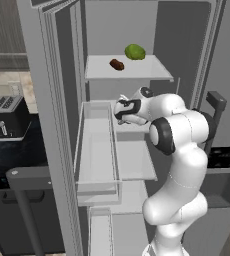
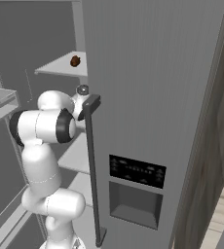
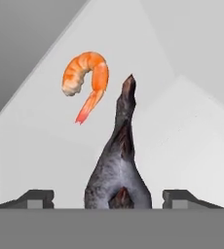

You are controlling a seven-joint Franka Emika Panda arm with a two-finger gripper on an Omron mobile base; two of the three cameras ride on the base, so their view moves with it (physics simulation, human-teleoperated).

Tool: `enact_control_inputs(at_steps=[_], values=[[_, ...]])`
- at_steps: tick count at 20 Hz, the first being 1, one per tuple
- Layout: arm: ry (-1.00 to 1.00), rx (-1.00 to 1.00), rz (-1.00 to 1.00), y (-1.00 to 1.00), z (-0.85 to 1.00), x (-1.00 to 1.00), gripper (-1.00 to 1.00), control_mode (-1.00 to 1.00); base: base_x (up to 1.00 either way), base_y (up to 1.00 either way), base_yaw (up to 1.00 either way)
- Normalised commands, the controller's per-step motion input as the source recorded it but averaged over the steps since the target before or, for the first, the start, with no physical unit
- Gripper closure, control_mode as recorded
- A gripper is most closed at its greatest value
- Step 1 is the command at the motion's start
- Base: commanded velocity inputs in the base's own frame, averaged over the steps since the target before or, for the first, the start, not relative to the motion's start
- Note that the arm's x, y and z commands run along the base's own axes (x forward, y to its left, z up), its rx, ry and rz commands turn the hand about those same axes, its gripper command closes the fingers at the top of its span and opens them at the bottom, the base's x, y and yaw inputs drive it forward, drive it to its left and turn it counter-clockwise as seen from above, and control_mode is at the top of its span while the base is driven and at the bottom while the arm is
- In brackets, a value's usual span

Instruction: Transport the fish and sweet potato to the fridge. Place the fish on the rack containing meat and place the sweet potato on the rack containing the vegetable, ensuring meats and vegetables are on different racks.

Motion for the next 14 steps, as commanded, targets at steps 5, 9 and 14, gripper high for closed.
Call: enact_control_inputs(at_steps=[5,9,14], values=[[0.00,0.00,-0.09,0.00,0.01,-0.14,-1.00,-1.00,0.00,0.00,0.00],[0.00,0.03,-0.15,-0.01,0.22,-0.65,-1.00,-1.00,0.00,0.00,0.00],[-0.01,0.02,-0.09,0.03,0.41,-0.75,-1.00,-1.00,0.00,0.00,0.00]])
